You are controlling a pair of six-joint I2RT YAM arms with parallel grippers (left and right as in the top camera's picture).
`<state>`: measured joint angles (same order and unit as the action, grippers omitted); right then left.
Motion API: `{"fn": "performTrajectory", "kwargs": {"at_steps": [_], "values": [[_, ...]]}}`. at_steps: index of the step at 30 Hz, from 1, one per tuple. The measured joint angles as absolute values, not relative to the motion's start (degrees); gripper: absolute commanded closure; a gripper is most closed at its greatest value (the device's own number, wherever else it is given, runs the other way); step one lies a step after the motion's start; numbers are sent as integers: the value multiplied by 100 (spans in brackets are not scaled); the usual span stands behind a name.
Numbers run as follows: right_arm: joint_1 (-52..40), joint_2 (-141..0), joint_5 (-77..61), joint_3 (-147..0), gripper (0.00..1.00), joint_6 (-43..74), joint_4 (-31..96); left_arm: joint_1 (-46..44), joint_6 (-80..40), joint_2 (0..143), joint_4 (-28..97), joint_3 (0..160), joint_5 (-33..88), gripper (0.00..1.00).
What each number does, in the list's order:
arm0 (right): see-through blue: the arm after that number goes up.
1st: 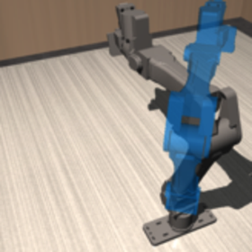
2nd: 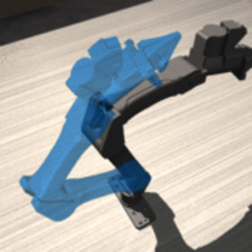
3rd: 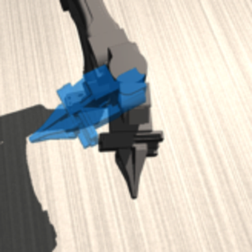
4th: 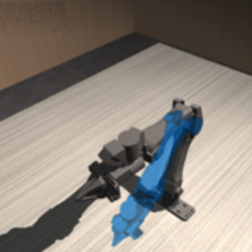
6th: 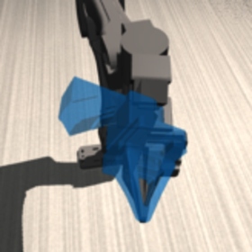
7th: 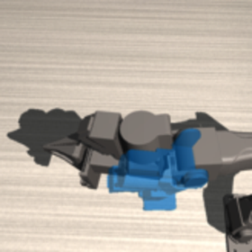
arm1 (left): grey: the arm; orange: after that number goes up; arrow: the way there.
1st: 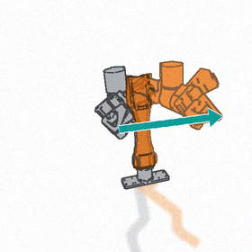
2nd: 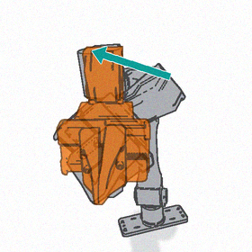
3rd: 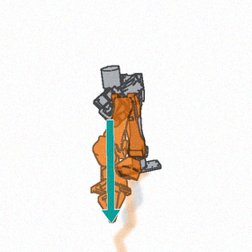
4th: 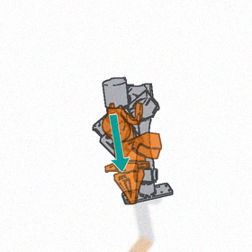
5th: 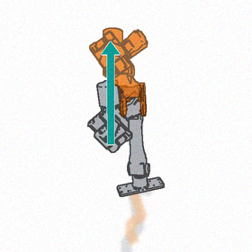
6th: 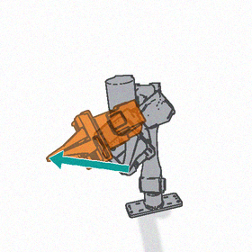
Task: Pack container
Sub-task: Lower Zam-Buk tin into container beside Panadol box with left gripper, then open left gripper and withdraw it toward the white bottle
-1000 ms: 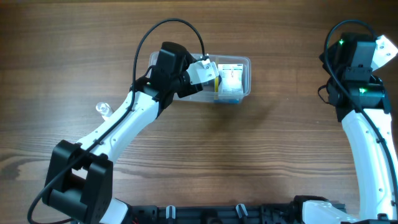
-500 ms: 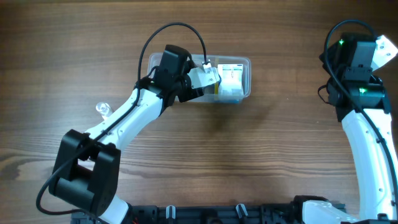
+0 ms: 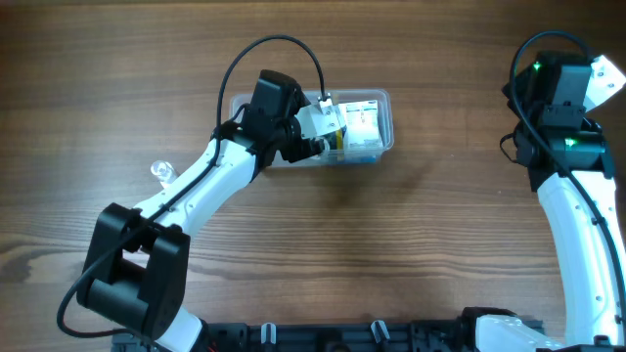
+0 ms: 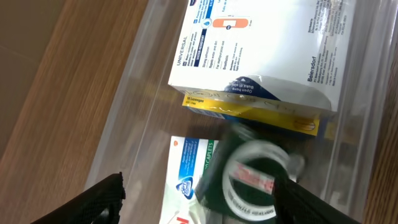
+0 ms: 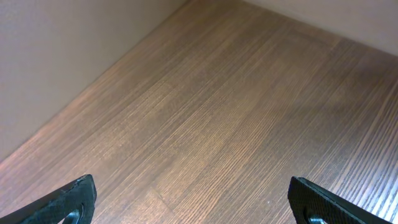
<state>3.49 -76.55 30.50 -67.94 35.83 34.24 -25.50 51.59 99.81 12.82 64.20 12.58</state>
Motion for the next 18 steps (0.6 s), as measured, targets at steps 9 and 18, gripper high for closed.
{"fn": "performTrajectory", "kwargs": {"at_steps": [9,18], "values": [[349,-7655,3050,-6794,0,3583,3424,-2550,5159,9981,1271,6420,1258,23],[349,-7655,3050,-6794,0,3583,3424,-2550,4488,9961,888,6418,917,24]]}}
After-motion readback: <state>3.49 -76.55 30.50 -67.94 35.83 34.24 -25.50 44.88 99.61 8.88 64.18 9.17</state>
